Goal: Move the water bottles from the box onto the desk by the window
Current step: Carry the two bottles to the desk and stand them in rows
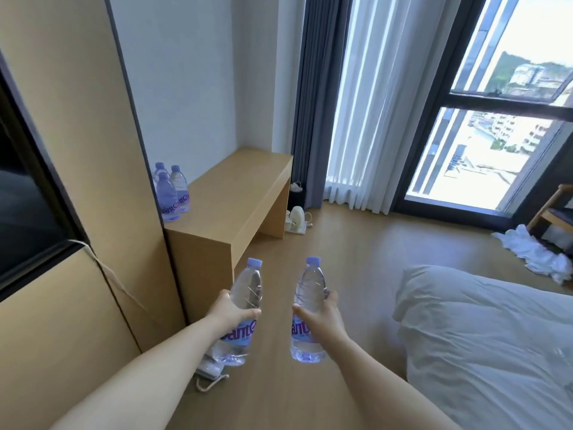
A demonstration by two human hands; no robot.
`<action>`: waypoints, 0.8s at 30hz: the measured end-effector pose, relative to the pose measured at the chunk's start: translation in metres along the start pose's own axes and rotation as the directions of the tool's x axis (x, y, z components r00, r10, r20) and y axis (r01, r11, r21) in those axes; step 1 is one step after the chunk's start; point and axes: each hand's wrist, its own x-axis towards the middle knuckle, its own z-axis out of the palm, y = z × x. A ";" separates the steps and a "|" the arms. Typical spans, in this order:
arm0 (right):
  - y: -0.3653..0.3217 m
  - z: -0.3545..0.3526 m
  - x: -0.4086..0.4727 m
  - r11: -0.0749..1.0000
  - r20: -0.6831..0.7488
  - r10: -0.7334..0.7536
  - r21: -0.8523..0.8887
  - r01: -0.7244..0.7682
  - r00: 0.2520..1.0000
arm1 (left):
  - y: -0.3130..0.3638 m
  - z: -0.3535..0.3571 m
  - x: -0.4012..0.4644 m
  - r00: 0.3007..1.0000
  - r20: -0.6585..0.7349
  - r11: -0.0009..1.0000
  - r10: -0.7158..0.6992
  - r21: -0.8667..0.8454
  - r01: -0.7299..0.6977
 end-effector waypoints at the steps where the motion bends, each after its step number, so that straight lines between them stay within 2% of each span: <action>1: -0.005 0.001 0.023 1.000 0.014 -0.001 0.019 0.001 1.000 | 0.010 0.001 0.019 1.000 0.007 1.000 0.003 -0.011 -0.003; 9: -0.034 0.004 0.214 0.998 0.233 -0.020 0.068 0.005 0.972 | 0.085 0.010 0.157 0.993 0.119 0.979 0.017 -0.206 0.008; 15: -0.086 0.013 0.318 1.000 0.474 -0.020 0.018 0.013 0.880 | 0.115 -0.012 0.223 0.996 0.066 0.947 -0.060 -0.312 0.078; 21: -0.122 0.056 0.389 0.998 0.622 0.011 -0.051 0.026 0.783 | 0.125 -0.049 0.286 0.988 0.004 0.896 -0.156 -0.421 0.143; 24: -0.146 0.092 0.427 0.991 0.639 0.055 -0.131 0.038 0.767 | 0.117 -0.077 0.327 0.986 0.015 0.902 -0.164 -0.402 0.156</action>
